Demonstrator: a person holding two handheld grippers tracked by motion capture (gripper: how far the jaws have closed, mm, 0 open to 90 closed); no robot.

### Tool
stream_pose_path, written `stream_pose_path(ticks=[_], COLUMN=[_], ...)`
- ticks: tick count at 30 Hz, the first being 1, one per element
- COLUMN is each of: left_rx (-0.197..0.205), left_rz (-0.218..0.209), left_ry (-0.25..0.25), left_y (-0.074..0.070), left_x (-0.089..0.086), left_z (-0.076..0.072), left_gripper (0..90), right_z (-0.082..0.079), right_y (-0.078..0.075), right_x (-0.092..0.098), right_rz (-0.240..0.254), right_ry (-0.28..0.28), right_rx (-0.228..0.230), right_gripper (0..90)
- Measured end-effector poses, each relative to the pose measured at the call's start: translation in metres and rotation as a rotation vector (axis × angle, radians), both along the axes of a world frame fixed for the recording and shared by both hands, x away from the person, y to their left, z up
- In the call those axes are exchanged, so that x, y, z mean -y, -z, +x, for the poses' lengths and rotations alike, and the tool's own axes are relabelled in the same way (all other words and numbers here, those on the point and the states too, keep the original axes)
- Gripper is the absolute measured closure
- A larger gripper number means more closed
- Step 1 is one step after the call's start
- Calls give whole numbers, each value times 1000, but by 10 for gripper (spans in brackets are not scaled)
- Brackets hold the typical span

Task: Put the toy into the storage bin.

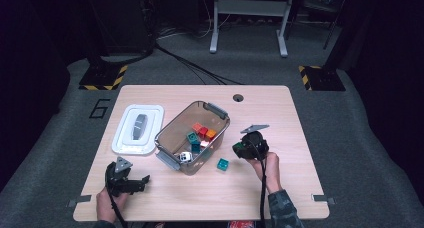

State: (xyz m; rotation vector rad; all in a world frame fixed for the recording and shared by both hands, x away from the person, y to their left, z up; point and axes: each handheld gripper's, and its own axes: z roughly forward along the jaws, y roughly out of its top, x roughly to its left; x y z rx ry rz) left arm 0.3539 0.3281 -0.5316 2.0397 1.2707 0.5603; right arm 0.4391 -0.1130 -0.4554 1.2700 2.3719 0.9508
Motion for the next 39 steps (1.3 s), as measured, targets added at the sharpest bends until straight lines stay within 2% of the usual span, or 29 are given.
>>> stream_pose_path(ticks=[10,14,15,16,17,26,32,39], left_rx=[0,0,-3,-3,-3,-3,-1,-1], left_rz=[-1,-1,0,0,0,1,-1,-1], left_ry=[-2,-3,-2,-2,-2,-2,-2,-2], left_y=[0,0,0,0,0,0,0,0], left_x=[0,0,0,0,0,0,0,0], left_z=[0,0,0,0,0,0,0,0], left_gripper=[33,33,33,33,33,33,33,33], right_z=[1,2,2,2,2,4,6,11], right_y=[-13,-19,-21,-23,-25,-41,-56,-82], right_x=[1,-1,0,-1,-1,-4,-8,-19], right_rz=[-1,-3,-5,0,-11,-10,-9,-23], right_ry=[4,9,-5,9,-6,-7,-16,-40], right_rx=[15,37,40,38,49,71,101,154], right_gripper=[591,591,591,591,591,591,591,592])
